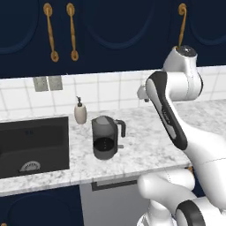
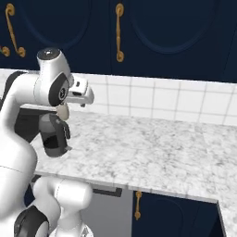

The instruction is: Navigate to the range hood.

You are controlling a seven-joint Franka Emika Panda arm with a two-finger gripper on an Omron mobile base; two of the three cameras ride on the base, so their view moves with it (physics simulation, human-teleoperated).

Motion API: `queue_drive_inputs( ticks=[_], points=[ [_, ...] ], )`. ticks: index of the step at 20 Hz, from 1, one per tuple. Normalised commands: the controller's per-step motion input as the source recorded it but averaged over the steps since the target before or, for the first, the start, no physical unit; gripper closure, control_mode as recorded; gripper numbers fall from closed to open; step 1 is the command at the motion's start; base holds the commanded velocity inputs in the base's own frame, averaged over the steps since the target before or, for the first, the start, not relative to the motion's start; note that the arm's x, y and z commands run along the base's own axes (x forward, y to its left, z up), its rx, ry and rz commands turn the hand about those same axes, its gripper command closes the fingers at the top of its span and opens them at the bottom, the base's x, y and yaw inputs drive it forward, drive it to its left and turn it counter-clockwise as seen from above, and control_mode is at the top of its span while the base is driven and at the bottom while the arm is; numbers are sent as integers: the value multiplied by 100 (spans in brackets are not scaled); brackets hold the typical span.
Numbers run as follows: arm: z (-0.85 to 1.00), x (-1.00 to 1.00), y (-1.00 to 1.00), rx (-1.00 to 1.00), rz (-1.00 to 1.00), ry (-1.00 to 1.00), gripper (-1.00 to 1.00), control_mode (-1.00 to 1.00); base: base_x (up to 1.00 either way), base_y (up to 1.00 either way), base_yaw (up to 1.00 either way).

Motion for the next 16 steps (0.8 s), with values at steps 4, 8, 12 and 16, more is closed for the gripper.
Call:
queue_drive_inputs(
  ticks=[4, 8, 12, 16],
  points=[
    [0, 0, 0, 0, 0, 0, -100, 100, -64, 24, 3],
    [0, 0, 0, 0, 0, 0, -100, 100, -50, 35, 8],
    [0, 0, 0, 0, 0, 0, -100, 100, -41, 26, 14],
    [0, 0, 0, 0, 0, 0, -100, 100, -26, 3, 2]
  ],
)
